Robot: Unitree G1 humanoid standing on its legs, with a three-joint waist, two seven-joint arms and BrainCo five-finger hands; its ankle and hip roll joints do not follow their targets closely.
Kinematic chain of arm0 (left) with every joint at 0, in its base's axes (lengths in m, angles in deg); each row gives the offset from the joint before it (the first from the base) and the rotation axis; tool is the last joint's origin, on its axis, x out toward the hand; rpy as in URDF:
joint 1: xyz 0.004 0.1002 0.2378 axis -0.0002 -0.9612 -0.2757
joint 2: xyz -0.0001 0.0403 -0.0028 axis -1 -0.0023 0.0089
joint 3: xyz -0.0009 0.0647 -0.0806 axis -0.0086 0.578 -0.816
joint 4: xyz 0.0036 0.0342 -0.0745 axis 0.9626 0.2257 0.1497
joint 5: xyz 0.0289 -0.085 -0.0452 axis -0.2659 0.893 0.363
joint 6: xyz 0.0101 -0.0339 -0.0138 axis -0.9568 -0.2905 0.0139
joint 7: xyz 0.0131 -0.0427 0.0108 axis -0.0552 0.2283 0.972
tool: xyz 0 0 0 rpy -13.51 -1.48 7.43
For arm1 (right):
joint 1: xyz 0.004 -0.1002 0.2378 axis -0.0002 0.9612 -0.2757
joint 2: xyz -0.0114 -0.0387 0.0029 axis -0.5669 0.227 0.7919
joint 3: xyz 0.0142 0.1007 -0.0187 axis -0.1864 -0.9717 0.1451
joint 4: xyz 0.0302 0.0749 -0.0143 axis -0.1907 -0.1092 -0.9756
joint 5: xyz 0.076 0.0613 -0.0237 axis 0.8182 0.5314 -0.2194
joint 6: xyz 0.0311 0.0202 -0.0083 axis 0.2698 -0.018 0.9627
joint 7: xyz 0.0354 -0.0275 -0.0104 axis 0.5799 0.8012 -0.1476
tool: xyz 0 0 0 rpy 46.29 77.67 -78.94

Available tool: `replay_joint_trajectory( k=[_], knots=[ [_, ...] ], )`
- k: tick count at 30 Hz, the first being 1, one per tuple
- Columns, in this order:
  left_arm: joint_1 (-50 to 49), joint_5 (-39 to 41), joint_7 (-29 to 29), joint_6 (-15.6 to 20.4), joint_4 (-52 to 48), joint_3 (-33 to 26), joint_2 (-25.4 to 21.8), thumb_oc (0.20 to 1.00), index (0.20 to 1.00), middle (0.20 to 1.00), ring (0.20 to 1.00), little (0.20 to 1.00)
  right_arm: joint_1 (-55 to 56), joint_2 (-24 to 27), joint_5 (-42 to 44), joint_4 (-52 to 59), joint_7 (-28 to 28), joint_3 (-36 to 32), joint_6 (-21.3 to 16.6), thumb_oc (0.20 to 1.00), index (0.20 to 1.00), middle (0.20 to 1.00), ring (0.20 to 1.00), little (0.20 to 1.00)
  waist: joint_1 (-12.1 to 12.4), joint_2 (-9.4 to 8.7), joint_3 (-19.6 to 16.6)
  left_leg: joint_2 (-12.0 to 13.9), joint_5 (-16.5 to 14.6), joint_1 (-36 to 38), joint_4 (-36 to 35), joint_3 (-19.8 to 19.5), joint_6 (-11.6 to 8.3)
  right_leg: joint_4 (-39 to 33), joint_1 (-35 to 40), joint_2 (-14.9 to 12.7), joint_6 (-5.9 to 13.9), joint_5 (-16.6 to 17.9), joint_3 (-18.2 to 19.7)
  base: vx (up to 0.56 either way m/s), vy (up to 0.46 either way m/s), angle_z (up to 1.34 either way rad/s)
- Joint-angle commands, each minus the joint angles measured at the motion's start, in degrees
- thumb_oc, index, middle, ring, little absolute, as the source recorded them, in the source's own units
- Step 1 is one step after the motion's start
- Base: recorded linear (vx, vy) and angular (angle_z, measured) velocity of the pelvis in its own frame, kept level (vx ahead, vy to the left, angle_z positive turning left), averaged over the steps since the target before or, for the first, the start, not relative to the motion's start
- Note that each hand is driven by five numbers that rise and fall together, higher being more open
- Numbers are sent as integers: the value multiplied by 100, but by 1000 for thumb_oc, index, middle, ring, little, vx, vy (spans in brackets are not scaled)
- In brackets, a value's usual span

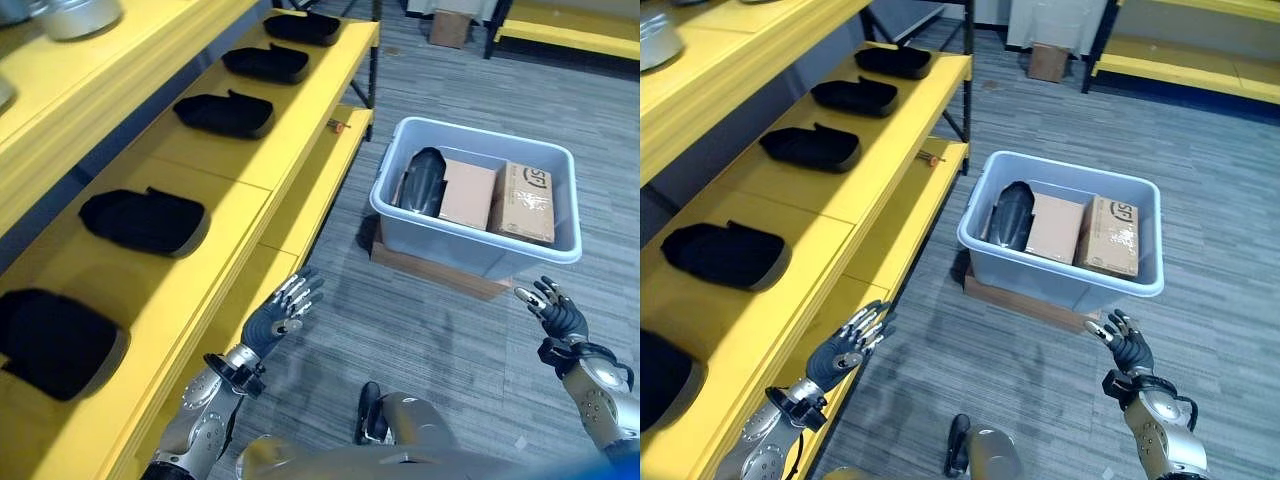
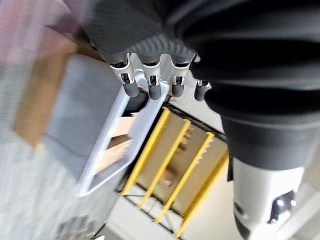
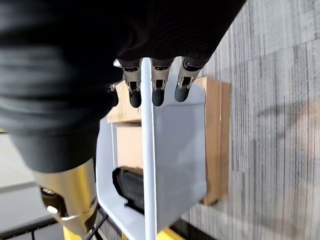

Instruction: Move parts from the plastic box to the shelf.

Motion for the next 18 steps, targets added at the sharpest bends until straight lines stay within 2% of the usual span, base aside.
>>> replay_joint_trajectory(
  k=[1, 3, 5, 7, 8, 9, 12, 14, 18],
  knots=[
    [-84, 145, 202, 262, -353, -171, -17, 1000, 1000, 1000, 1000, 1000, 72, -44, -160, 324, -376, -116, -325, 1000, 1000, 1000, 1000, 1000, 176, -40, -106, -225, -132, -487, -34, -285, 50, -593, 735, -688, 1006, 218, -646, 86, -29, -54],
    [-57, 86, 249, 178, -333, -143, 3, 1000, 1000, 1000, 1000, 1000, 158, -150, -234, 452, -341, 23, -320, 1000, 1000, 1000, 1000, 1000, 174, 2, -131, -697, -400, -467, -429, -371, 193, -770, 800, -685, 1151, 386, -562, 58, 12, -20],
    [-98, 44, 247, 123, -337, -117, 19, 1000, 1000, 1000, 1000, 1000, 245, -308, -296, 554, -246, 193, -325, 1000, 1000, 1000, 1000, 1000, 229, 45, -135, -1046, -289, -562, -932, -559, 328, -913, 818, -655, 1224, 579, -458, 19, 37, -14],
    [-182, -53, 187, 145, -321, -111, 12, 1000, 1000, 1000, 1000, 1000, 314, -406, -361, 615, -209, 322, -330, 1000, 1000, 1000, 1000, 1000, 323, 61, -101, -1188, -154, -760, -1083, -884, 352, -1003, 936, -603, 1254, 576, -280, 65, 32, -11],
    [-234, -68, 148, 190, -298, -130, 17, 1000, 1000, 1000, 1000, 1000, 331, -424, -382, 615, -257, 369, -333, 1000, 1000, 1000, 1000, 1000, 377, 54, -85, -1217, -129, -838, -1060, -1072, 363, -1015, 975, -592, 1255, 571, -203, 46, 34, -4],
    [-252, -59, 131, 200, -296, -138, 19, 1000, 1000, 1000, 1000, 1000, 331, -431, -392, 624, -264, 397, -339, 1000, 1000, 1000, 1000, 1000, 391, 58, -106, -1224, -110, -836, -1106, -1099, 379, -1045, 974, -586, 1253, 580, -201, 25, 58, -12],
    [-349, -42, 113, 186, -348, -203, 14, 1000, 1000, 1000, 1000, 1000, 362, -471, -413, 703, -202, 505, -327, 1000, 1000, 1000, 1000, 1000, 431, 76, -199, -1281, -47, -619, -1482, -1115, 420, -1247, 1054, -596, 1303, 635, -255, 10, 90, -51],
    [-449, -37, -82, 52, -347, -323, -18, 1000, 1000, 1000, 1000, 1000, 375, -516, -338, 701, -276, 529, -345, 1000, 1000, 1000, 1000, 1000, 454, 77, -325, -1319, -21, -370, -1820, -1135, 454, -1412, 1161, -594, 1337, 688, -243, 52, 133, -8],
    [-458, 34, -232, -39, -267, -418, -58, 1000, 1000, 1000, 1000, 1000, 332, -545, -302, 733, -447, 546, -202, 1000, 1000, 1000, 1000, 1000, 471, 62, -435, -1396, -65, -191, -1992, -1104, 510, -1477, 1223, -597, 1360, 712, -267, 45, 92, 0]
  ],
)
